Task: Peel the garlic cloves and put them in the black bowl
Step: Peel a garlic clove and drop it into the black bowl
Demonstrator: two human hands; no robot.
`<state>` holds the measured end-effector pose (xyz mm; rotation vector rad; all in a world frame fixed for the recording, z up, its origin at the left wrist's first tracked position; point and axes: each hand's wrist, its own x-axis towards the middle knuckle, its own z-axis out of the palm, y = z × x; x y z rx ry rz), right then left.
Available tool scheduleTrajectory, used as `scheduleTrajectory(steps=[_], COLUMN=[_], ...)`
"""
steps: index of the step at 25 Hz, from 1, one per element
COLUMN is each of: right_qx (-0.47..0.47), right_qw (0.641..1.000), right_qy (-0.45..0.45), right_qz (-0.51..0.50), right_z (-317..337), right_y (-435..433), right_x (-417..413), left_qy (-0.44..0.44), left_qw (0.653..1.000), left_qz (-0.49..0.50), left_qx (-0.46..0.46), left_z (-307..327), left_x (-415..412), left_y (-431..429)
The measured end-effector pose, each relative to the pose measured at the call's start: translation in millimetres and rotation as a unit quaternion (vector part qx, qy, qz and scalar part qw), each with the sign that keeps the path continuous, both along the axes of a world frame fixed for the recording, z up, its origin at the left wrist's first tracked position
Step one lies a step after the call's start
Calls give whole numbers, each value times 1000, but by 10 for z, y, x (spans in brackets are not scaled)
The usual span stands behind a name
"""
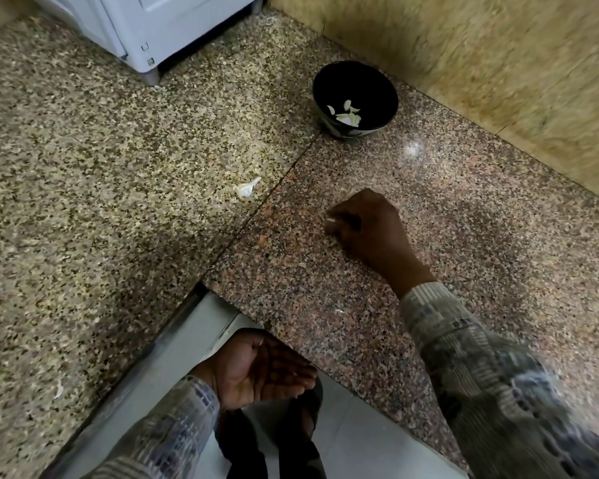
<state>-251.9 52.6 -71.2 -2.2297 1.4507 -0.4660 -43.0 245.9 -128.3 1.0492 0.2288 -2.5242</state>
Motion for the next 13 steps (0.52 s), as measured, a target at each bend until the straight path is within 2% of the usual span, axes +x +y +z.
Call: scheduleTrajectory(steps=[5, 9, 11, 13], right_qx=[12, -32, -51, -51], right_qw=[999, 997, 993, 982], right_qy=[-1, 22, 14, 62], right_qz=[-41, -64, -106, -172], right_z=[49, -3, -65, -132], right_y=[-276, -526, -276, 327], right_x=[269, 388, 228, 44], left_qy=[8, 5, -1, -11], left_qw=[1000, 1000, 1000, 1000], left_qz=[7, 10, 7, -2], left_qx=[7, 19, 13, 7], left_z=[-48, -58, -56, -79], left_x=[12, 2, -21, -4], left_y=[7, 5, 3, -6])
